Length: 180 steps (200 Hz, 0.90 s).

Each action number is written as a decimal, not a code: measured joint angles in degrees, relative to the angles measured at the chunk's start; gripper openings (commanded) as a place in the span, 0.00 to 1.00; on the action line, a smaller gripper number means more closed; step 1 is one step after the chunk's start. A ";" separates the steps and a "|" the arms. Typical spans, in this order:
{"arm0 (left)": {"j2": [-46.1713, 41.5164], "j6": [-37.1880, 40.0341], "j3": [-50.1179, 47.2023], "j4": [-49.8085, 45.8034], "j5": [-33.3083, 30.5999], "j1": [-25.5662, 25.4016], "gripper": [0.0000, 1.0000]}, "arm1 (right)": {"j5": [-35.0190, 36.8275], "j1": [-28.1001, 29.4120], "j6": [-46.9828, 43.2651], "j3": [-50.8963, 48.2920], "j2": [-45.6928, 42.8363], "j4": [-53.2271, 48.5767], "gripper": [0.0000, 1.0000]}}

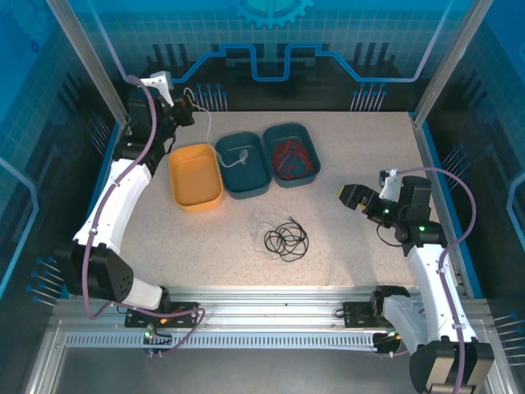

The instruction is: Untangle the cables

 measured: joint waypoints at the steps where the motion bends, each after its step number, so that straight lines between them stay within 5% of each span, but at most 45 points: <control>1: 0.00 -0.02 0.00 0.02 0.02 0.00 0.00 | 0.02 0.02 0.02 0.02 0.00 -0.04 1.00; 180: 5.07 -1.09 -1.27 -0.22 2.82 -7.15 0.00 | 11.08 6.05 -0.04 2.47 3.26 -6.19 1.00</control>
